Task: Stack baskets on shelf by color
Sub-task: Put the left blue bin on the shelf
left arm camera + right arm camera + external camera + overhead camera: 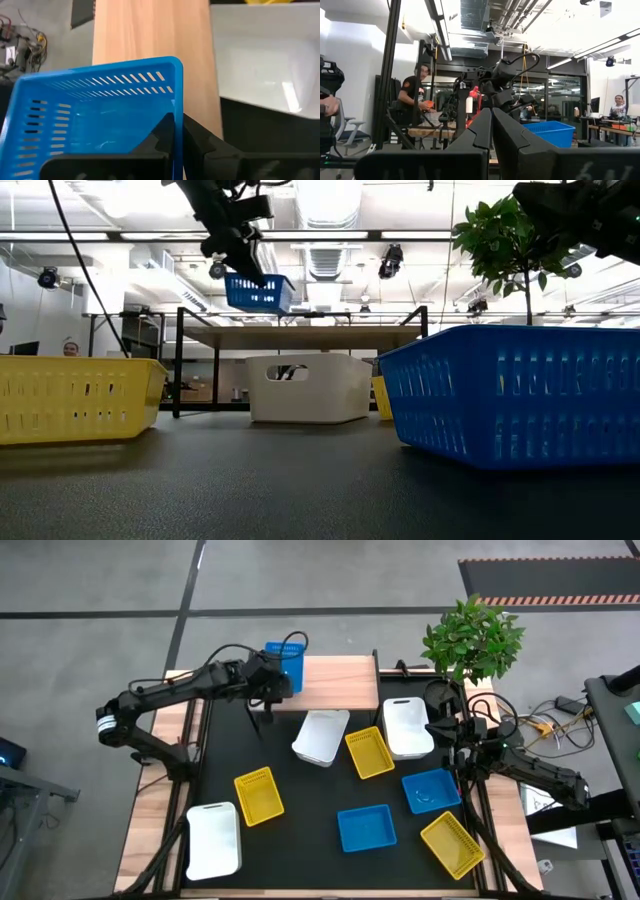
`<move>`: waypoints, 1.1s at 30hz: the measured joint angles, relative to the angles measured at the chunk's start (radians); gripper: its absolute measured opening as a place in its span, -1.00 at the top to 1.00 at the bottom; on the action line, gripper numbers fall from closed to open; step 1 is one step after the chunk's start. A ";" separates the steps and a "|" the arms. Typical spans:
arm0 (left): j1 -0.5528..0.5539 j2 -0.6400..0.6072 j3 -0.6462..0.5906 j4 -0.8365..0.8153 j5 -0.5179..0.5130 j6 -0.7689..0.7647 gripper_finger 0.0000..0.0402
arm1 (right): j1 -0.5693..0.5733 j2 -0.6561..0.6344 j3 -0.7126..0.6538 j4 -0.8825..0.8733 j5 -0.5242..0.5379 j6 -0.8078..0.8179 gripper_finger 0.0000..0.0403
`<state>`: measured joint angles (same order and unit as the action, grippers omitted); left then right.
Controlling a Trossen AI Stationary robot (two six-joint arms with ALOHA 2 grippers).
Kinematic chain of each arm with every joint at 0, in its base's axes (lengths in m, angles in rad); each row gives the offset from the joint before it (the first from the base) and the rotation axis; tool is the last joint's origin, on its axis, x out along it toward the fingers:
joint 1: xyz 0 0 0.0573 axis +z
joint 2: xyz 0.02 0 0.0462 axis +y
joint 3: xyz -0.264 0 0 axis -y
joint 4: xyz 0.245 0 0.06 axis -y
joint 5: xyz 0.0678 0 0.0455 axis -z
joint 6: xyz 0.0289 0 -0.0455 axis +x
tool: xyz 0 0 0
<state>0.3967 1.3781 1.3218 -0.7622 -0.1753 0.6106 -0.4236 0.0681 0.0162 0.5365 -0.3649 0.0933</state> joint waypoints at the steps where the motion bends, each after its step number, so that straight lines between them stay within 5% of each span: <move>1: 0.004 0.000 0.007 -0.027 0.003 0.000 1.00 | 0.000 0.000 0.000 0.000 0.000 0.000 0.96; 11: 0.032 0.000 0.007 -0.095 0.019 -0.025 1.00 | 0.000 0.000 0.000 0.000 0.000 -0.027 0.96; 17: 0.040 -0.001 -0.006 0.000 0.140 -0.053 1.00 | 0.000 0.000 0.000 0.000 0.000 -0.049 0.96; 33: 0.049 0.010 -0.025 0.013 0.142 -0.082 1.00 | 0.000 0.000 0.001 -0.001 0.000 -0.050 0.96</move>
<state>0.4454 1.3884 1.2973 -0.7494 -0.0334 0.5286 -0.4240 0.0681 0.0175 0.5354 -0.3649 0.0433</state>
